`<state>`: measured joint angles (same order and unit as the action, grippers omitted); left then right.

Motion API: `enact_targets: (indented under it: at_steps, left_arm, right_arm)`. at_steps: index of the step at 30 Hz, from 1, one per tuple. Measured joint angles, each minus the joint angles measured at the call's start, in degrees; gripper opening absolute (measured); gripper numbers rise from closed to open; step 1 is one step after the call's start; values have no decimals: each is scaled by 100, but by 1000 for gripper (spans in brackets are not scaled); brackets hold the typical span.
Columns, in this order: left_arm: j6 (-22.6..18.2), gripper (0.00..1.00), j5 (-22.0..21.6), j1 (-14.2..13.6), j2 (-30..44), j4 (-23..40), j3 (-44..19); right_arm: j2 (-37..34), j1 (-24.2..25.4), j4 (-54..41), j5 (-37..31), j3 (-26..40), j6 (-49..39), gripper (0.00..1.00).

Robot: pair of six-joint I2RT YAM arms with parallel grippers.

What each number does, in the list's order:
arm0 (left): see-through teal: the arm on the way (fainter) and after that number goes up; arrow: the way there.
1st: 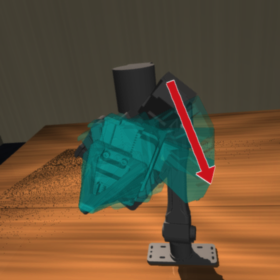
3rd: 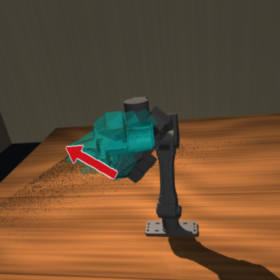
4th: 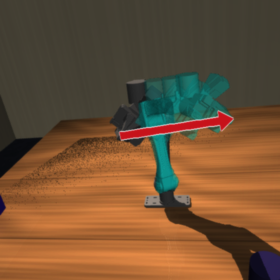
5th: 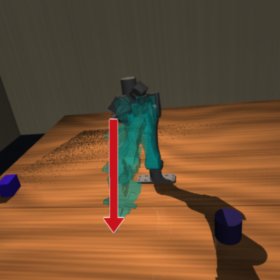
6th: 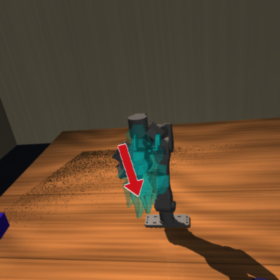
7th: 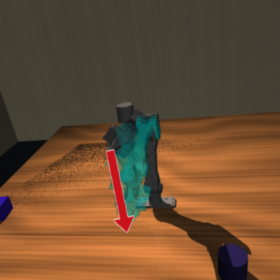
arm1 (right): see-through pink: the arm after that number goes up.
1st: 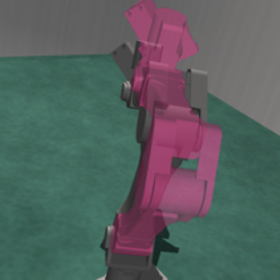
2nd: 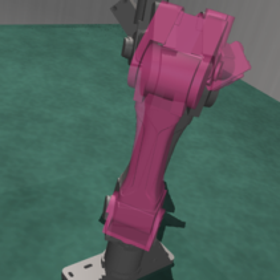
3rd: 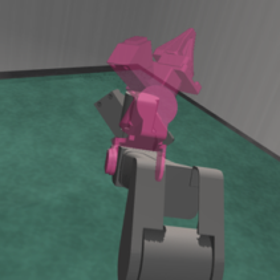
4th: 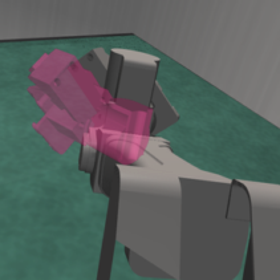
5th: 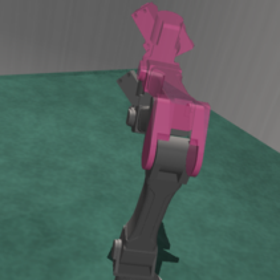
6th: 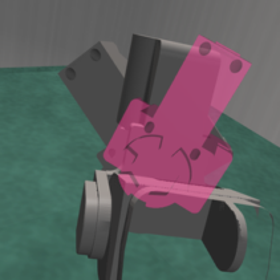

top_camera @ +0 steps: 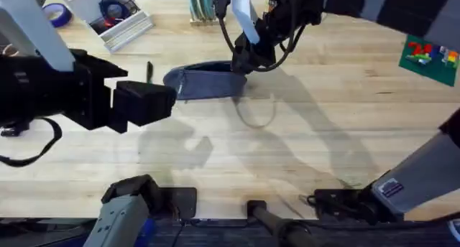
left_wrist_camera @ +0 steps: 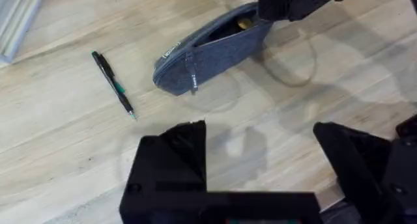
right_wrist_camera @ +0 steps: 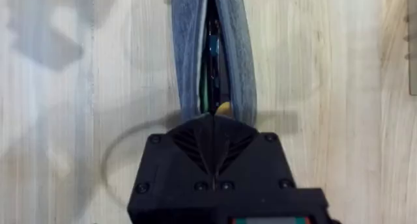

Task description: Unzip the bag, pick up the pens from the table one at a time and place them inside, then zip the bag closed.

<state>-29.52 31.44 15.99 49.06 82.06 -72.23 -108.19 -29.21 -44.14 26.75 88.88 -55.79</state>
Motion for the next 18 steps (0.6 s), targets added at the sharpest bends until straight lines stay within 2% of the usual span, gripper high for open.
enact_targets:
  at_steps: [18]
  left_arm:
    - [0,995,0,0,0,0,0]
  right_arm:
    - [-450,-35,364,180,0,2,28]
